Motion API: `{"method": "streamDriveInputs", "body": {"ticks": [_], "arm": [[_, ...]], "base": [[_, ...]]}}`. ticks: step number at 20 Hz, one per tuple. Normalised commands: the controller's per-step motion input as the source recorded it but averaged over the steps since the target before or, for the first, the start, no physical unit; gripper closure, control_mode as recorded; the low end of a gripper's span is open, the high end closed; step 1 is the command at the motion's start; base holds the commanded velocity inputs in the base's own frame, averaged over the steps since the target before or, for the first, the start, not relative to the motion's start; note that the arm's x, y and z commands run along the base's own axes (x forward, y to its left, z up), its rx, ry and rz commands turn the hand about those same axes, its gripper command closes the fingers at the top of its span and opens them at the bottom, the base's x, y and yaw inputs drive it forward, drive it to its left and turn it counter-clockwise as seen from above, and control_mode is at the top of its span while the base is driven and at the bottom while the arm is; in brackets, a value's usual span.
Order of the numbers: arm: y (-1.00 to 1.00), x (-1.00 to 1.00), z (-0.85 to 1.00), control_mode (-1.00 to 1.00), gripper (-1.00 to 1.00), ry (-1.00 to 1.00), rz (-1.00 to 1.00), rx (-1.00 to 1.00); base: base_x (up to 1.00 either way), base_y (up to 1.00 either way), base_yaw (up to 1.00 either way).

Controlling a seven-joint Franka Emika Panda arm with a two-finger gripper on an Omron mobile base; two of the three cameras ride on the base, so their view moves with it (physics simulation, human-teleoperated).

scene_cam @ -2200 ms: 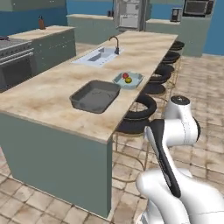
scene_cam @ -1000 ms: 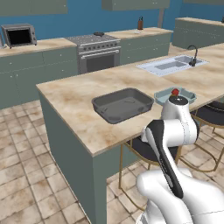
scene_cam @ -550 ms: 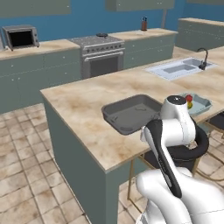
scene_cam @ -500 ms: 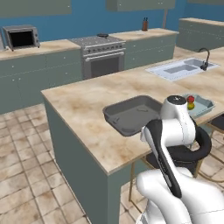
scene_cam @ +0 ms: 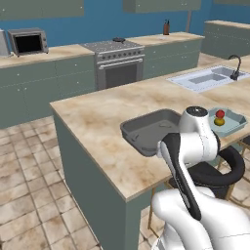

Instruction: Place the cold items (bell pepper and orange) from the fridge in one tupperware on the dining counter. Place the warm items (kebab skewer and hot dog) in the stove area in another tupperware.

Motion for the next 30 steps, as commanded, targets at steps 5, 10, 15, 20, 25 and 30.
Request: {"method": "streamDriveInputs", "body": {"ticks": [5,10,15,20,25,30], "arm": [[0.00,0.14,0.10,-1.00,1.00,0.00,0.00,-0.02],[-0.09,0.86,0.78,-1.00,1.00,0.07,-0.06,0.06],[-0.33,1.00,0.40,-1.00,1.00,0.38,-0.13,0.05],[-0.58,1.00,-0.01,-1.00,1.00,0.24,-0.02,0.00],[-0.69,1.00,-0.22,-1.00,1.00,0.03,0.01,0.01],[-0.49,0.88,-0.33,-1.00,1.00,-0.04,0.29,0.01]], "base": [[0.00,0.00,0.00],[0.00,0.00,0.00],[0.00,0.00,0.00],[0.00,0.00,0.00],[0.00,0.00,0.00],[0.00,0.00,0.00]]}}
